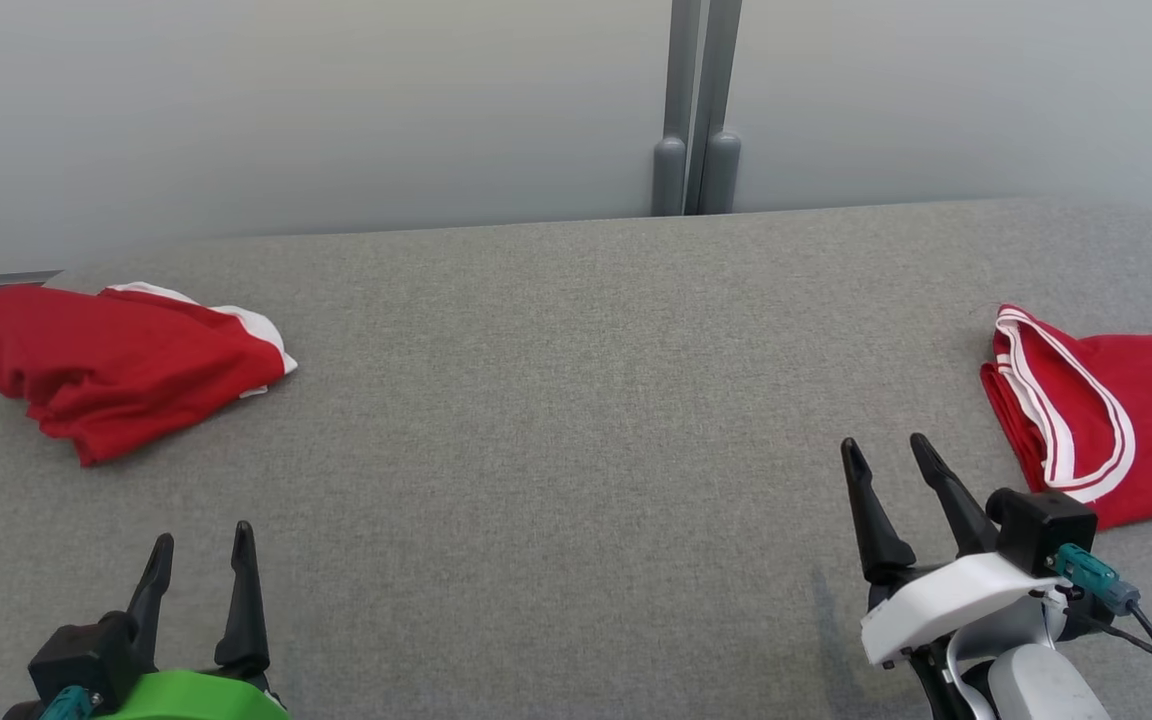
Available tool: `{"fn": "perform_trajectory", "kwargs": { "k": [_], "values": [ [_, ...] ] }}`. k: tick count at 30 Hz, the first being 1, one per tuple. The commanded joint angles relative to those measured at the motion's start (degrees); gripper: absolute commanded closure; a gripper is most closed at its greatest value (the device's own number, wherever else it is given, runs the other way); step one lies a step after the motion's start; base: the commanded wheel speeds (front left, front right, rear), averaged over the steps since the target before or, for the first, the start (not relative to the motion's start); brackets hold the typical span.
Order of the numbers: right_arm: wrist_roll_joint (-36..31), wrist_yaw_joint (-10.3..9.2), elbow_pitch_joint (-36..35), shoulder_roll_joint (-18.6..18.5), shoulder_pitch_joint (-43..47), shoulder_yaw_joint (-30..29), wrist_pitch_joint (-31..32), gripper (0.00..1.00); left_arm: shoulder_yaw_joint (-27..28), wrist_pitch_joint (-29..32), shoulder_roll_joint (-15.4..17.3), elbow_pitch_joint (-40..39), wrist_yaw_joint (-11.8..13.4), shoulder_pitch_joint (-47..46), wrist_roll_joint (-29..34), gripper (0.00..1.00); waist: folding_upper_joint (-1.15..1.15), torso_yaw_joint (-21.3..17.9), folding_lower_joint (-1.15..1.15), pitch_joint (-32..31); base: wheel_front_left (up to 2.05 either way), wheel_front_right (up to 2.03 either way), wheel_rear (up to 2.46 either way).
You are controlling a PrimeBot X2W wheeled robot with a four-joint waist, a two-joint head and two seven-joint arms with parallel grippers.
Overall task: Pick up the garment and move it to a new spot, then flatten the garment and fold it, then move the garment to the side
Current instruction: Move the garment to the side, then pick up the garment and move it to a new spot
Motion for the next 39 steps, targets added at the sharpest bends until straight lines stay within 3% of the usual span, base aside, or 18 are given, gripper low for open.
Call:
{"fn": "perform_trajectory", "kwargs": {
  "k": [1, 24, 31, 39],
  "values": [
    [0.2, -0.05, -0.5, -0.1, 0.7, 0.2, 0.1, 0.00, 0.1, -0.3, -0.1, 0.1, -0.1, -0.4, 0.5, 0.00, 0.00, -0.1, 0.00, 0.0, 0.00, 0.00, 0.00],
    [-1.6, -0.05, -1.2, -0.1, 0.8, -0.7, -0.3, 0.00, -0.8, -0.2, -0.4, 1.8, -0.2, -2.2, 0.8, 0.00, 0.00, 0.9, 0.00, 0.3, 0.00, 0.00, 0.00],
    [-2.6, -0.05, -1.5, -0.1, 1.1, -1.5, 0.2, 0.00, -0.8, -0.1, -0.1, 2.1, 0.2, -2.6, 1.0, 0.00, 0.00, 4.1, 0.00, 0.1, 0.00, 0.00, 0.00],
    [-3.3, -0.05, -2.6, -0.1, 2.0, -1.9, 0.7, 0.00, 0.2, -0.1, 0.7, 1.6, 1.2, -1.3, 0.6, 0.00, 0.00, 13.0, 0.00, -0.4, 0.00, 0.00, 0.00]
  ]
}}
